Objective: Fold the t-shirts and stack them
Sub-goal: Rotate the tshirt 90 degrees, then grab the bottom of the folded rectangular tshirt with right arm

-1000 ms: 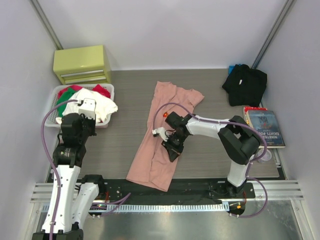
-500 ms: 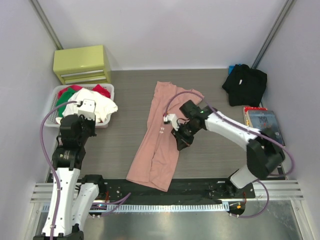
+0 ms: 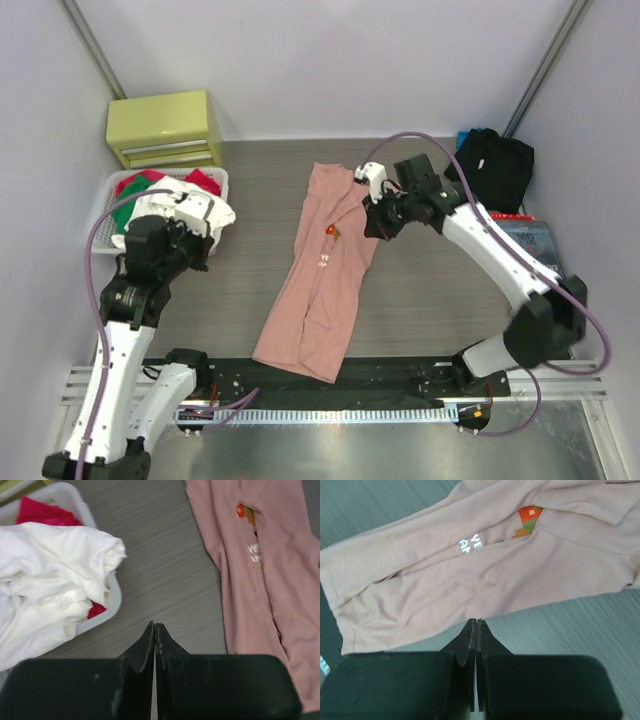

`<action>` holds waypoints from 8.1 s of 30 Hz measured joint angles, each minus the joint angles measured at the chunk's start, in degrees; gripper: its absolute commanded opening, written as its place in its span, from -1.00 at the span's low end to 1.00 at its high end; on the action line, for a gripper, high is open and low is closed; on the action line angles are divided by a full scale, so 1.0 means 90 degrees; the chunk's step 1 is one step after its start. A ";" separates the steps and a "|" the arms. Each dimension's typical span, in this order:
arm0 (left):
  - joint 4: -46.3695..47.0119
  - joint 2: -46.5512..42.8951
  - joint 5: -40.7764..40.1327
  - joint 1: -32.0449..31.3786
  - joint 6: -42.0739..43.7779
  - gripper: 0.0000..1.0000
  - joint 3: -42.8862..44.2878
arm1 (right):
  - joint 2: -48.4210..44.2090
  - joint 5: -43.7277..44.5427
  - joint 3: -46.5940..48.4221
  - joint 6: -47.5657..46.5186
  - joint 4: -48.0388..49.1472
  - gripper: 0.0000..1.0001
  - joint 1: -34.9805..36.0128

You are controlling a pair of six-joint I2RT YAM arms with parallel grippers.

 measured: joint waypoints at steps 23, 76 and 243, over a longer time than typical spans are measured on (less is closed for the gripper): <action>0.0321 0.4663 -0.0284 -0.4374 0.0335 -1.00 0.0578 | 0.5799 0.0389 0.5724 0.0811 -0.0707 -0.98 -0.0852; 0.0634 0.8879 0.1695 -0.4828 -0.0347 -1.00 0.3638 | 0.8383 -0.0670 0.7980 0.1637 -0.0566 -0.98 -0.1200; 0.1508 -0.0092 -0.2756 0.0420 0.0818 -0.05 -0.1209 | 0.4143 0.0151 0.1423 0.0848 0.0423 0.18 0.0153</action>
